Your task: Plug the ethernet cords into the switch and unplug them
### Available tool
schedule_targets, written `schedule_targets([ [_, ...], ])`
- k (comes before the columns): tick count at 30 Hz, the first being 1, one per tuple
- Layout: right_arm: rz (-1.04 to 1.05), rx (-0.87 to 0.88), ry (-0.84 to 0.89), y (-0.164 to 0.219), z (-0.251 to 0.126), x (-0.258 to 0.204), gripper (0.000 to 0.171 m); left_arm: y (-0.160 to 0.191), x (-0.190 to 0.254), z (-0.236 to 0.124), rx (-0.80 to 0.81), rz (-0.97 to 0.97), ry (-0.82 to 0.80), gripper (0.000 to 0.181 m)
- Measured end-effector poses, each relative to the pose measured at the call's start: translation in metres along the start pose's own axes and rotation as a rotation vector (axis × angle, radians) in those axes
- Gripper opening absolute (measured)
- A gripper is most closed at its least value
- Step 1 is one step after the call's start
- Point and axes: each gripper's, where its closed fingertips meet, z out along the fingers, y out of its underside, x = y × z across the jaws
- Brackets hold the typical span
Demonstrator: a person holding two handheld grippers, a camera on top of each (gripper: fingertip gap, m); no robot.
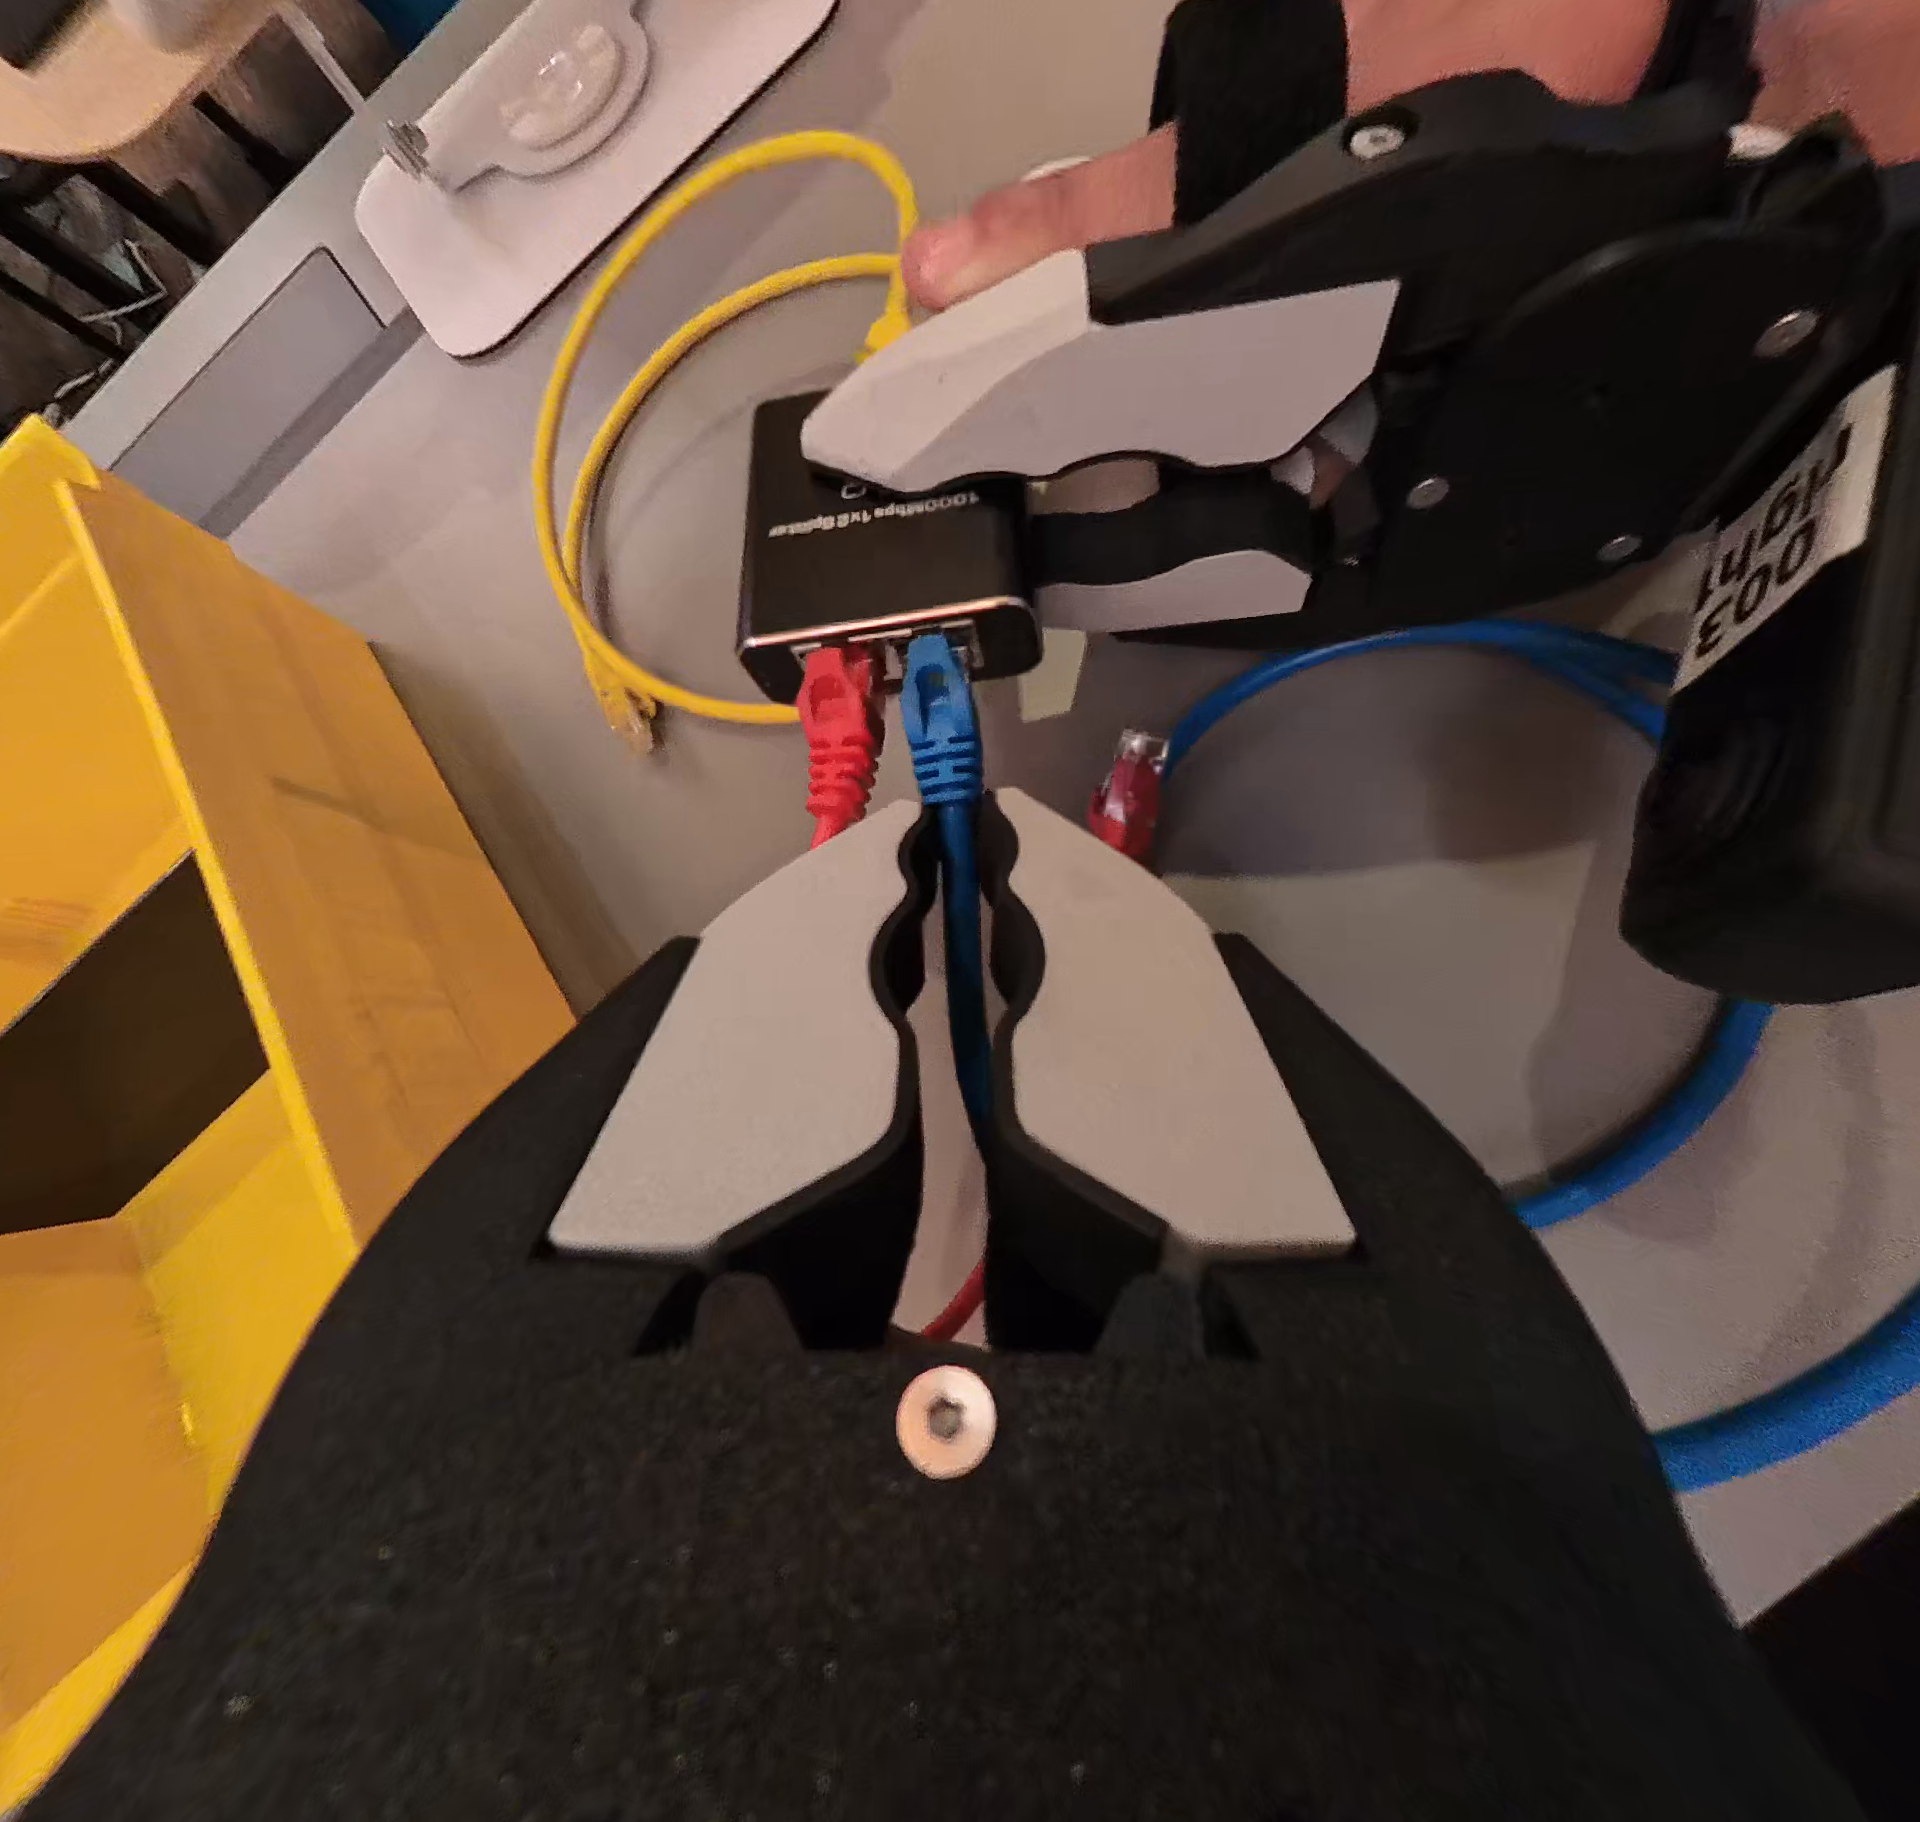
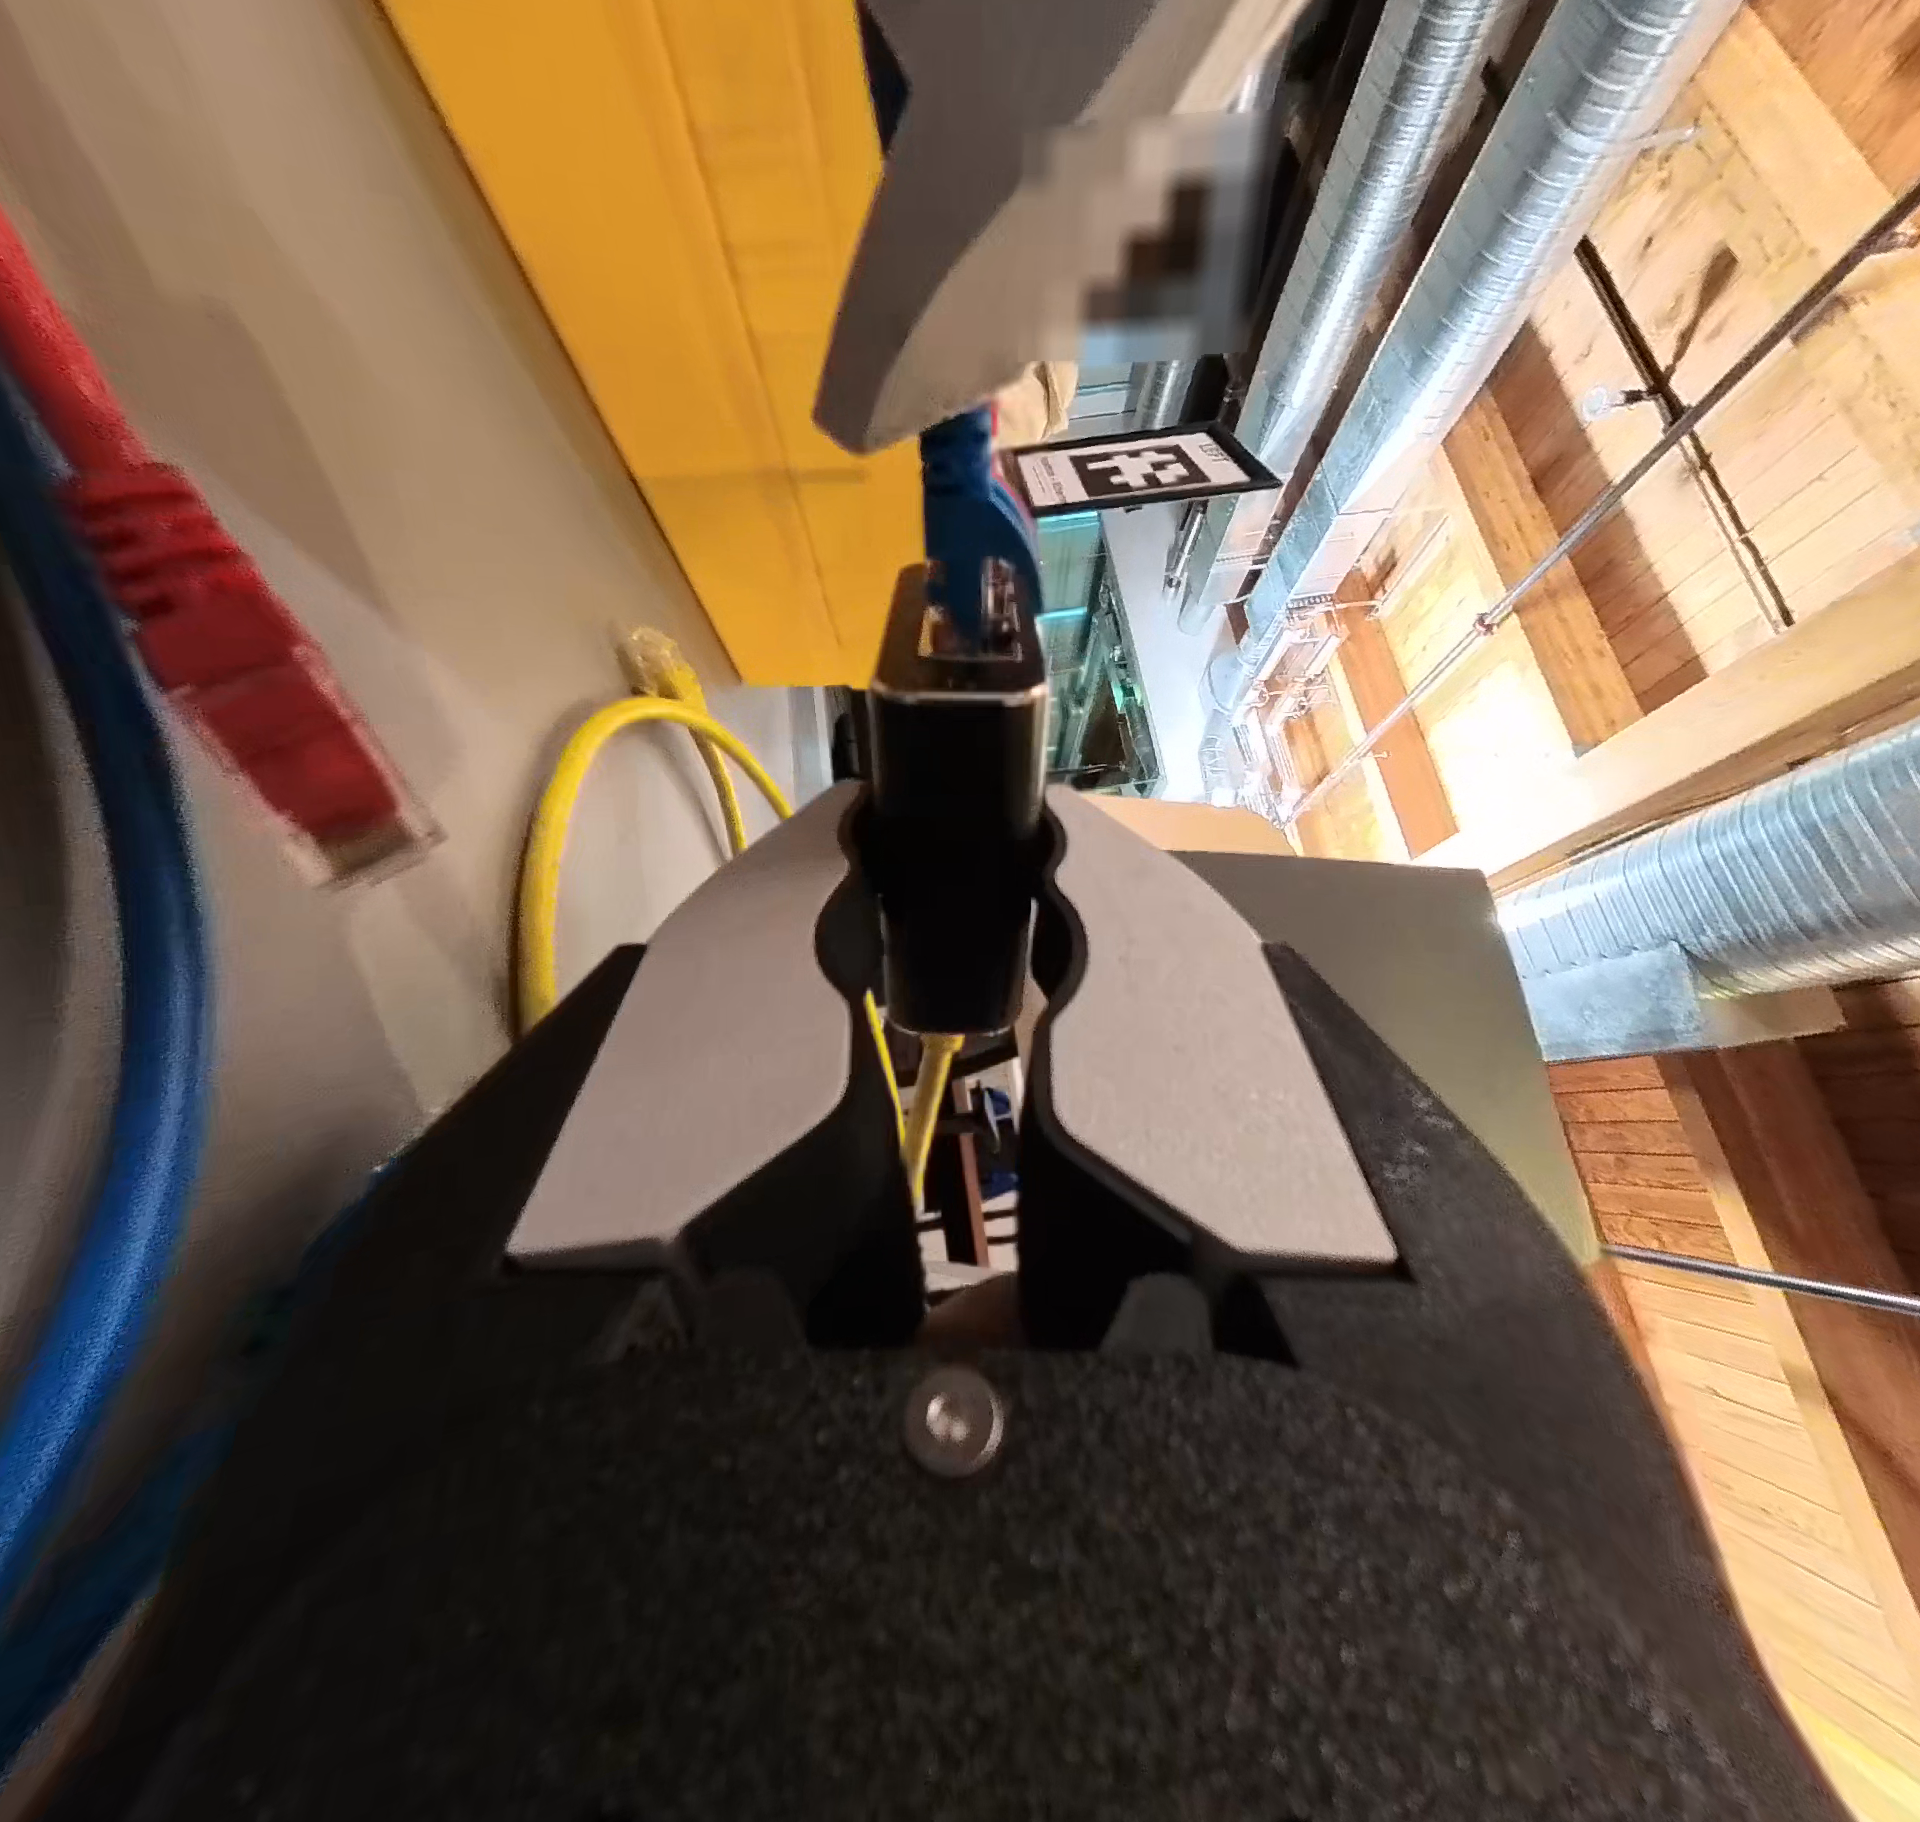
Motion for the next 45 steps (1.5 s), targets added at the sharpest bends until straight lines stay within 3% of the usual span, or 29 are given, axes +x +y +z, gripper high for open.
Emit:
schedule_targets([
  [9, -0.041, -0.06, -0.043, 0.001, 0.003, -0.01, 0.024, 0.005, 0.006, 0.008, -0.042, -0.013, -0.008, 0.005],
  [15, -0.025, -0.074, -0.045, 0.008, 0.006, -0.007, 0.026, -0.002, 0.0, 0.009, 0.034, -0.039, -0.017, 0.006],
  [17, 0.027, -0.075, -0.062, 0.015, 0.006, -0.005, 0.026, -0.015, 0.004, -0.006, 0.103, -0.074, 0.029, 0.02],
  [20, 0.05, -0.173, -0.074, 0.049, 0.003, 0.002, 0.026, -0.042, -0.004, -0.065, 0.308, -0.164, 0.031, 0.029],
  [22, 0.194, -0.231, -0.048, 0.07, 0.001, 0.028, 0.026, -0.043, -0.012, -0.107, 0.442, -0.265, 0.057, 0.03],
  [24, 0.362, -0.271, 0.002, 0.085, -0.005, 0.071, 0.026, -0.019, -0.016, -0.122, 0.478, -0.371, 0.108, 0.029],
  [28, 0.575, -0.327, -0.036, 0.113, -0.028, 0.165, 0.026, 0.081, -0.006, -0.084, 0.278, -0.54, 0.155, 0.029],
  [30, 0.63, -0.357, -0.039, 0.131, -0.043, 0.219, 0.026, 0.113, 0.003, -0.07, 0.194, -0.611, 0.171, 0.029],
  [34, 0.832, -0.383, -0.012, 0.175, -0.073, 0.325, 0.026, 0.109, 0.005, -0.064, 0.178, -0.593, 0.204, 0.028],
  [37, 0.871, -0.465, -0.009, 0.218, -0.096, 0.381, 0.026, 0.114, 0.007, -0.062, 0.143, -0.564, 0.199, 0.028],
  [42, 0.846, -0.665, -0.012, 0.288, -0.14, 0.423, 0.026, 0.114, 0.005, -0.066, 0.157, -0.583, 0.194, 0.027],
  [45, 0.89, -0.699, -0.032, 0.316, -0.161, 0.421, 0.026, 0.117, 0.008, -0.063, 0.138, -0.602, 0.219, 0.027],
])
